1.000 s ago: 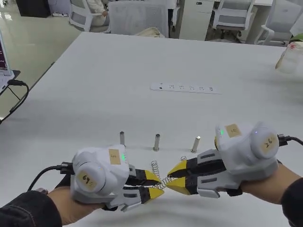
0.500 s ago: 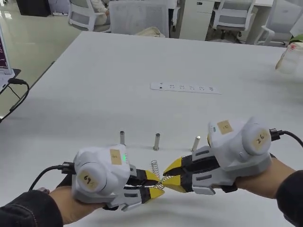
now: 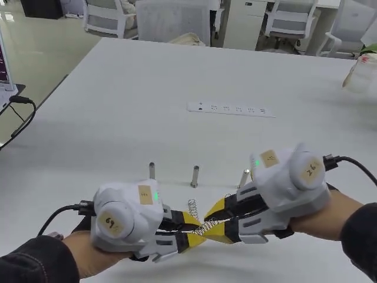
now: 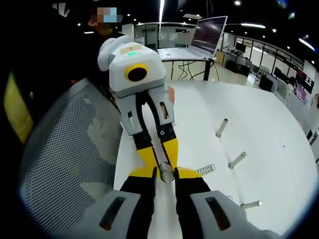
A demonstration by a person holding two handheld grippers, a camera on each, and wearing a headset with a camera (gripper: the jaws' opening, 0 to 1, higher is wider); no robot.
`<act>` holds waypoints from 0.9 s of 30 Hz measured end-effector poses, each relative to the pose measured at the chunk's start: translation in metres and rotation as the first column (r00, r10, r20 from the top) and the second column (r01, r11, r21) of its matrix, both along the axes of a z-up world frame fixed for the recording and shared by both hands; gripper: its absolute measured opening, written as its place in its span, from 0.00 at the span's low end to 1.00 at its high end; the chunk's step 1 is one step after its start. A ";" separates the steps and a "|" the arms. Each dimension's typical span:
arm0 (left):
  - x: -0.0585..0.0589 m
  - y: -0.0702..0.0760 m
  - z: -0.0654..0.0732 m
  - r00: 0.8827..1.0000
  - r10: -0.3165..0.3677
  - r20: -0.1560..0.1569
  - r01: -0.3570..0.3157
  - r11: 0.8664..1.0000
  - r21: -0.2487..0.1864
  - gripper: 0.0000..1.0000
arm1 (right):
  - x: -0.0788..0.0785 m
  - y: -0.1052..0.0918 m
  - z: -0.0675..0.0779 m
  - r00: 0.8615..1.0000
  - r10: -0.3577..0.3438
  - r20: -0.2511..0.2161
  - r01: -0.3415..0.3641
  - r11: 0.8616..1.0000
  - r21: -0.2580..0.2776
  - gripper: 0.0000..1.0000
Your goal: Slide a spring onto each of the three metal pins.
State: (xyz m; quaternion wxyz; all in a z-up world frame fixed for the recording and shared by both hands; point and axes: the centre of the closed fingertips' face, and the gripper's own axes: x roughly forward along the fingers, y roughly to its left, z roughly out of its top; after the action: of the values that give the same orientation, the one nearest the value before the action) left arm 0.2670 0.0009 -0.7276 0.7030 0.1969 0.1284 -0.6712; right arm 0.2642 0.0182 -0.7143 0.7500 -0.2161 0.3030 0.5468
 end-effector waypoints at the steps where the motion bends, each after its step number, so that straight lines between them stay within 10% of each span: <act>1: 0.000 0.000 0.000 1.000 0.000 0.001 0.000 1.000 0.000 0.01 | 0.000 0.000 0.000 1.000 0.002 -0.003 -0.002 1.000 -0.002 0.12; 27: -0.003 0.000 -0.001 1.000 -0.010 -0.003 0.010 1.000 -0.007 0.01 | -0.004 0.003 -0.008 0.998 0.029 -0.049 -0.032 0.998 -0.053 0.09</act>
State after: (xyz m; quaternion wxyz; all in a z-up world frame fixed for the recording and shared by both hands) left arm 0.2641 0.0007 -0.7281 0.7001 0.1939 0.1260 -0.6756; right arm 0.2602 0.0208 -0.7224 0.7280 -0.2278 0.3323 0.5548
